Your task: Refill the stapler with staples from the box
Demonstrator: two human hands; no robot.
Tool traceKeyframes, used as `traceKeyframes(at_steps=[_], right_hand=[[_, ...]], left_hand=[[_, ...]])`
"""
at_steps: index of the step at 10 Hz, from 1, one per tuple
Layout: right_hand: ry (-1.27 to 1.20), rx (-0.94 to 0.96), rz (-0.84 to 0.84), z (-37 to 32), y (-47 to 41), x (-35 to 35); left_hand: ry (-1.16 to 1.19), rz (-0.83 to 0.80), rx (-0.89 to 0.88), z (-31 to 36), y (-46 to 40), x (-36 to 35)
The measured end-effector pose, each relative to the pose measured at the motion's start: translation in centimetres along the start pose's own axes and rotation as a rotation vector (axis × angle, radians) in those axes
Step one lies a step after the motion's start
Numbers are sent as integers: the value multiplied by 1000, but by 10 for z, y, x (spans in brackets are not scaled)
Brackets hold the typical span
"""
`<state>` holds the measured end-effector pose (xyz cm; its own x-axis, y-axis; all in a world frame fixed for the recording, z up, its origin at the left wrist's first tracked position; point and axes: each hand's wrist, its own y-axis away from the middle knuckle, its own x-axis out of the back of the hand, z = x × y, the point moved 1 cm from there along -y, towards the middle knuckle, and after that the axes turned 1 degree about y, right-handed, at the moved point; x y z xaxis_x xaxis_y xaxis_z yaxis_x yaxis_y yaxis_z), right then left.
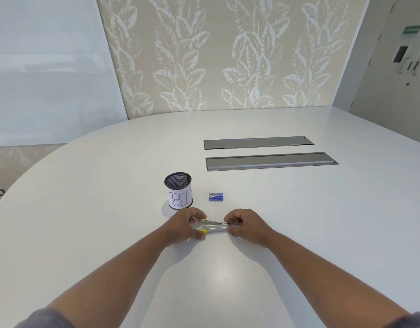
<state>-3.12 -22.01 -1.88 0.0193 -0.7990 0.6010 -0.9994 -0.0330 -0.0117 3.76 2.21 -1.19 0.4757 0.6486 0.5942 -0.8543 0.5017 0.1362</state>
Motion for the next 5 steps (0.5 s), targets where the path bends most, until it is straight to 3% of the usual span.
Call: traceKeyframes(at_steps=[4,5], right_hand=[[3,-53,-20,-2,-5,-1],[84,-30,69,-7,-6,-1]], left_hand=[[-150,-62,-7,6,2,4],[-245,14,-89,18,2,1]])
